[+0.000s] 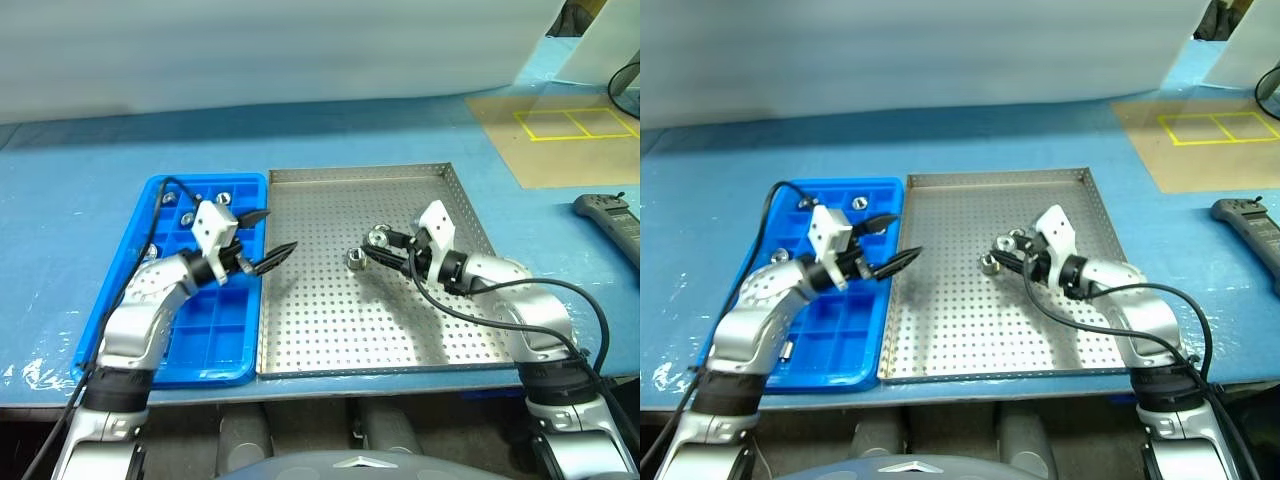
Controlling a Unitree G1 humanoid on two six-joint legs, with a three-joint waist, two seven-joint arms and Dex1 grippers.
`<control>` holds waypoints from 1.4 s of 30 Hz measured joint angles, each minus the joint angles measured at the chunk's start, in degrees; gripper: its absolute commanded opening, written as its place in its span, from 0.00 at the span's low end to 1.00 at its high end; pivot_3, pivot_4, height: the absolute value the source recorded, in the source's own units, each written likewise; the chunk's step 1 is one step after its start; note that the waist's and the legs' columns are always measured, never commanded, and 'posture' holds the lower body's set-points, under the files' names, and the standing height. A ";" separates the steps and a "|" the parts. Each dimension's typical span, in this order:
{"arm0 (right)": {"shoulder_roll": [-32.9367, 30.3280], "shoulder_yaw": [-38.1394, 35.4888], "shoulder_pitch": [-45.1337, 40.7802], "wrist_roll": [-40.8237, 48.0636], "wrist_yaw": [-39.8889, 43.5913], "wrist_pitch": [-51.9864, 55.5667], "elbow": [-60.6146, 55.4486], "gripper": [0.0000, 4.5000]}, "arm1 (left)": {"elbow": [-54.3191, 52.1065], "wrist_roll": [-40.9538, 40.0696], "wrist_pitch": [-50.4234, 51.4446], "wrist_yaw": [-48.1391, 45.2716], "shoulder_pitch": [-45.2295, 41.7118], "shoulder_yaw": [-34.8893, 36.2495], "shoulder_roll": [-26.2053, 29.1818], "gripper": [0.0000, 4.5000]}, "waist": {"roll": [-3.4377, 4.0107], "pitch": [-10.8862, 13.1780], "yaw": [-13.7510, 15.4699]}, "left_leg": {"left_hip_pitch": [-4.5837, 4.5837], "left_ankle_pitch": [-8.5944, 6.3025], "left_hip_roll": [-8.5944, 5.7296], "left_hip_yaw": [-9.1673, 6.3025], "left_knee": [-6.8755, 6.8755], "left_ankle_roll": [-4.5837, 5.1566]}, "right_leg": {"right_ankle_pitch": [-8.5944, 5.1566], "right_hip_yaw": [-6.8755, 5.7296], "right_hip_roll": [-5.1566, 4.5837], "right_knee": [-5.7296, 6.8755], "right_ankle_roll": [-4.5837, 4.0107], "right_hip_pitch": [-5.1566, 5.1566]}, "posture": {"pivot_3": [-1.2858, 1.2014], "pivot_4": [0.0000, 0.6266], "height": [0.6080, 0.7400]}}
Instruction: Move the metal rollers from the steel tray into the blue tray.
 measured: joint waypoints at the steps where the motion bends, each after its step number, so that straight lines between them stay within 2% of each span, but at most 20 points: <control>1: 0.19 0.70 -0.83 -0.03 0.50 0.00 0.09 0.37 | -1.26 -0.39 0.29 0.24 1.31 0.56 0.33 1.00 | 0.00 0.00 0.29 | 0.00 0.00 0.00 -0.01 -0.01 0.00 | 0.00 -0.01 0.00 0.00 0.00 0.00 | 0.52 0.24 1.00; 6: 1.82 4.93 -6.50 -0.21 4.48 -1.27 4.11 0.37 | -8.73 -1.95 1.06 2.06 8.43 3.80 2.17 1.00 | -0.01 0.01 1.24 | 0.00 -0.01 -0.01 0.00 -0.02 0.00 | 0.00 -0.02 -0.03 0.00 0.00 -0.01 | 0.54 0.24 1.00; 17: 7.06 10.06 -13.35 -2.37 10.49 -7.13 14.32 0.37 | -20.42 -4.71 2.86 6.63 18.06 6.90 3.56 1.00 | -0.02 0.02 2.47 | -0.03 0.01 0.01 0.00 -0.17 -0.02 | -0.03 -0.06 -0.02 0.01 -0.03 -0.09 | 0.59 0.24 1.00; 24: 11.33 11.64 -16.95 -3.17 12.69 -10.18 18.77 0.37 | -23.48 -4.63 3.19 9.91 24.80 8.63 3.69 1.00 | -0.05 0.03 3.72 | -0.04 -0.02 0.02 -0.01 -0.20 0.02 | -0.04 -0.07 -0.02 0.00 -0.05 -0.12 | 0.63 0.24 1.00; 28: 14.16 12.72 -18.99 -3.87 13.84 -11.30 20.91 0.37 | -25.75 -4.63 1.00 10.78 32.69 10.03 1.97 1.00 | -0.10 0.06 4.45 | -0.08 -0.04 0.06 -0.03 -0.31 0.07 | -0.08 -0.14 -0.01 -0.03 -0.10 -0.16 | 0.65 0.24 1.00; 42: 20.09 18.44 -22.25 -8.19 16.91 -14.30 25.32 0.37 | -28.78 -1.24 -6.62 13.72 46.10 10.83 -3.11 1.00 | -0.14 0.08 8.02 | -0.11 -0.05 0.07 -0.07 -0.38 0.08 | -0.12 -0.15 -0.01 -0.08 -0.07 -0.19 | 0.71 0.24 1.00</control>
